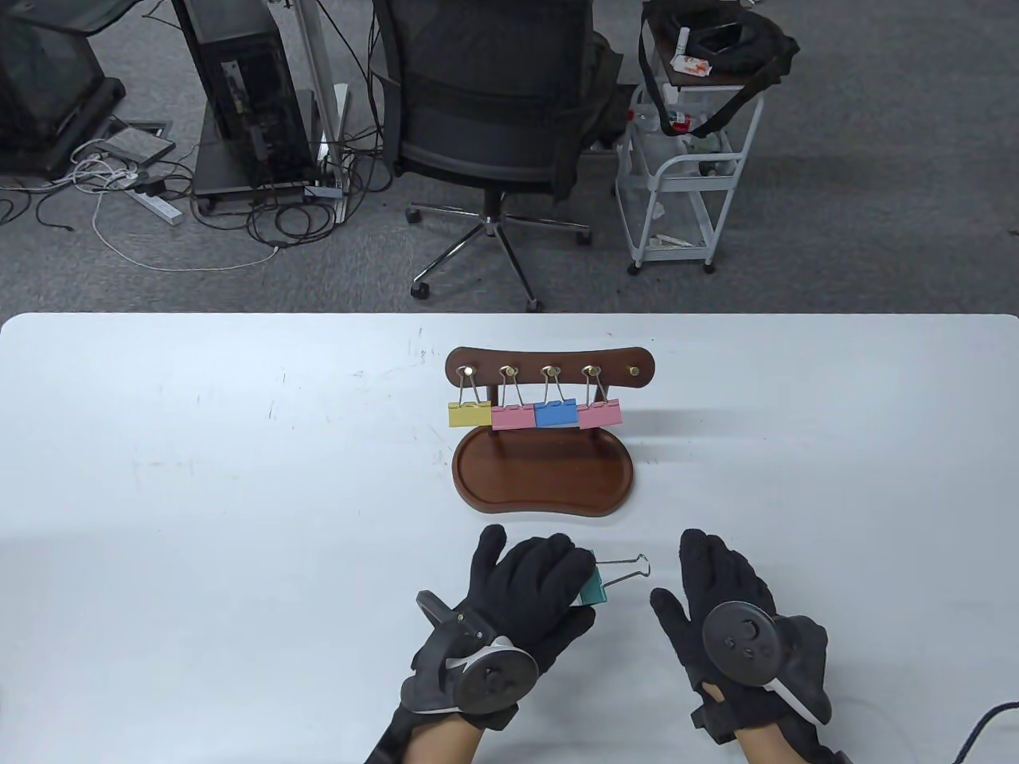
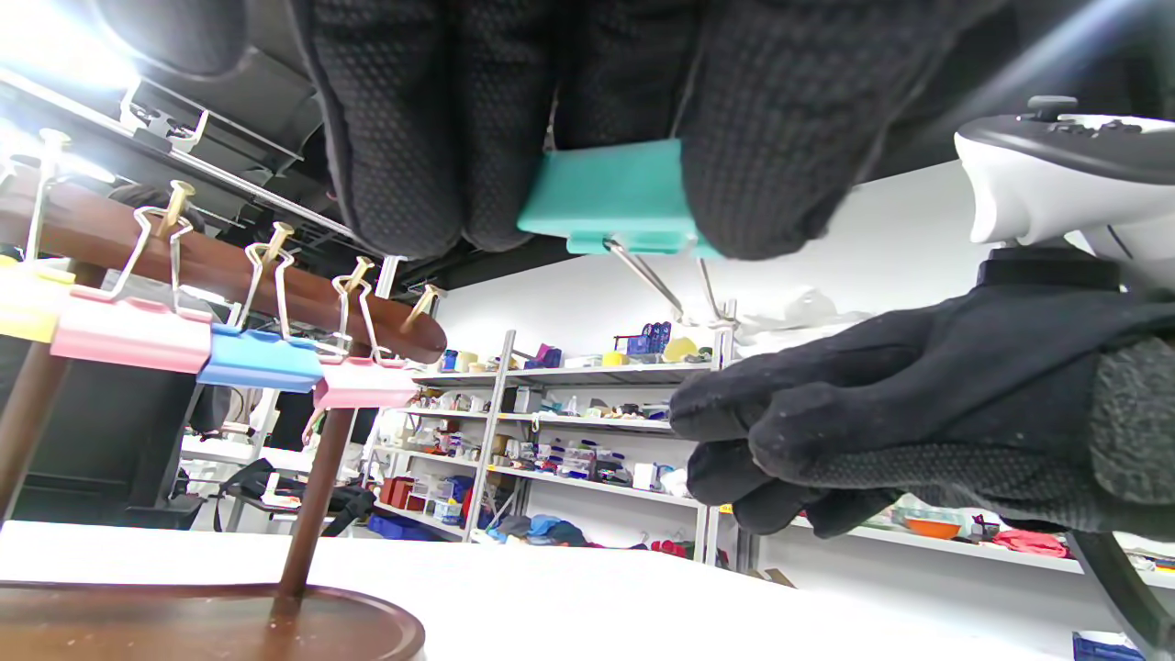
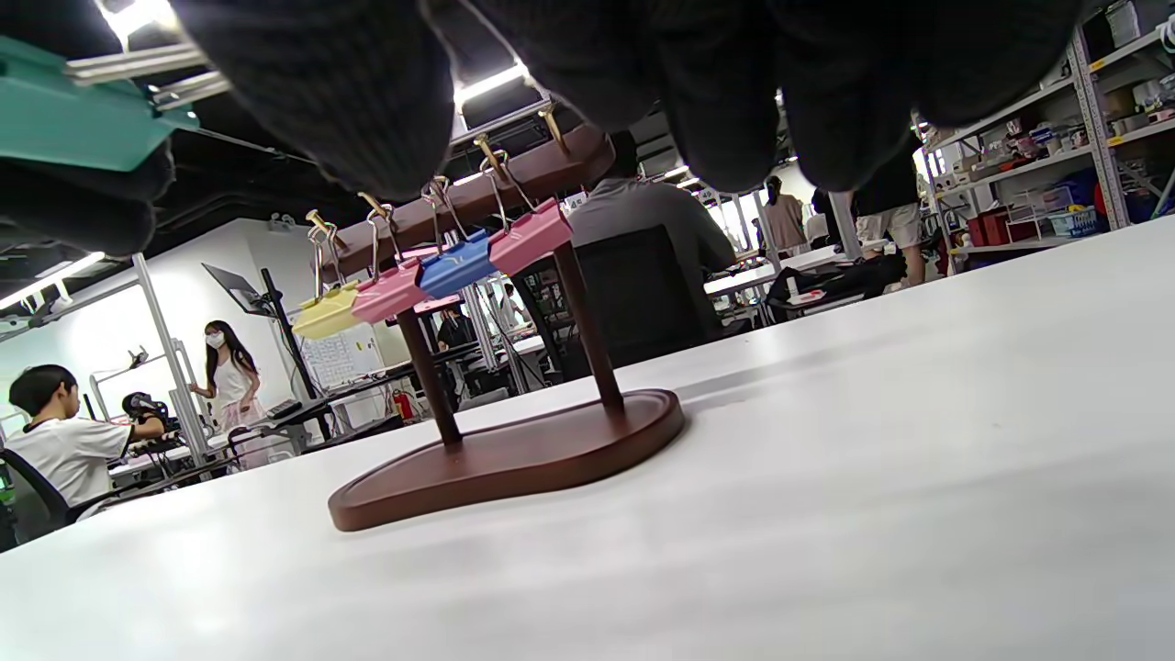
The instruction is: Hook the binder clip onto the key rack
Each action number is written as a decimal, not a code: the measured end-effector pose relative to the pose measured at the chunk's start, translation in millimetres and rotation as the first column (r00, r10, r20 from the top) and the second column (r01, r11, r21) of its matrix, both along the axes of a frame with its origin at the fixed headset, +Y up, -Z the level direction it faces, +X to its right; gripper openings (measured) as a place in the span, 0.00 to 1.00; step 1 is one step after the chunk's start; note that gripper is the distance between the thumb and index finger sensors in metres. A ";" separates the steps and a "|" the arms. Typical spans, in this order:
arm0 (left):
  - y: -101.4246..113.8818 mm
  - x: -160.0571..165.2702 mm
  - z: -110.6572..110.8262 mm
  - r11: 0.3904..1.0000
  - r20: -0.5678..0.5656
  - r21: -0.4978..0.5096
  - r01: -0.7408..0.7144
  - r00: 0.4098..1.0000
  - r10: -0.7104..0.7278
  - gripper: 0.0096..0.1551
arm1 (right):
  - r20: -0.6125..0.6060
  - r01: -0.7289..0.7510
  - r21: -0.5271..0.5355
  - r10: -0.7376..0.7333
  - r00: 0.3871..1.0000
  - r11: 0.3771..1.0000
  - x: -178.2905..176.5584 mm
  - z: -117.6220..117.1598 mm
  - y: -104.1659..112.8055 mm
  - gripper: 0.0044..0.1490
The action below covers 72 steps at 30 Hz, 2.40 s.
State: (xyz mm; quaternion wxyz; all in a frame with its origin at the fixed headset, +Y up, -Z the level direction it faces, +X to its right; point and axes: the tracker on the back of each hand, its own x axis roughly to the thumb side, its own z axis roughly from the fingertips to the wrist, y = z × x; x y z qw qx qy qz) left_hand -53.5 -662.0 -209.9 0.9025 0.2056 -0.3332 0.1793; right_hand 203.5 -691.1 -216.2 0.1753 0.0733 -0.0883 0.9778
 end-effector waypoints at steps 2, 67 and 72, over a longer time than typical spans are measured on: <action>-0.1 0.3 0.1 1.000 0.001 -0.002 -0.002 1.000 0.002 0.44 | 0.001 0.002 0.006 -0.002 1.000 1.000 0.2 1.0 1.1 0.52; 71.8 84.6 -123.3 0.994 -0.445 -0.106 -0.006 0.895 -0.042 0.49 | -0.008 0.104 -0.001 -0.104 0.995 0.995 -1.5 13.2 11.2 0.55; 67.2 84.0 -130.0 0.992 -0.463 -0.123 0.011 0.884 -0.068 0.49 | -0.010 0.111 -0.009 -0.111 0.994 0.994 -1.3 13.3 11.1 0.55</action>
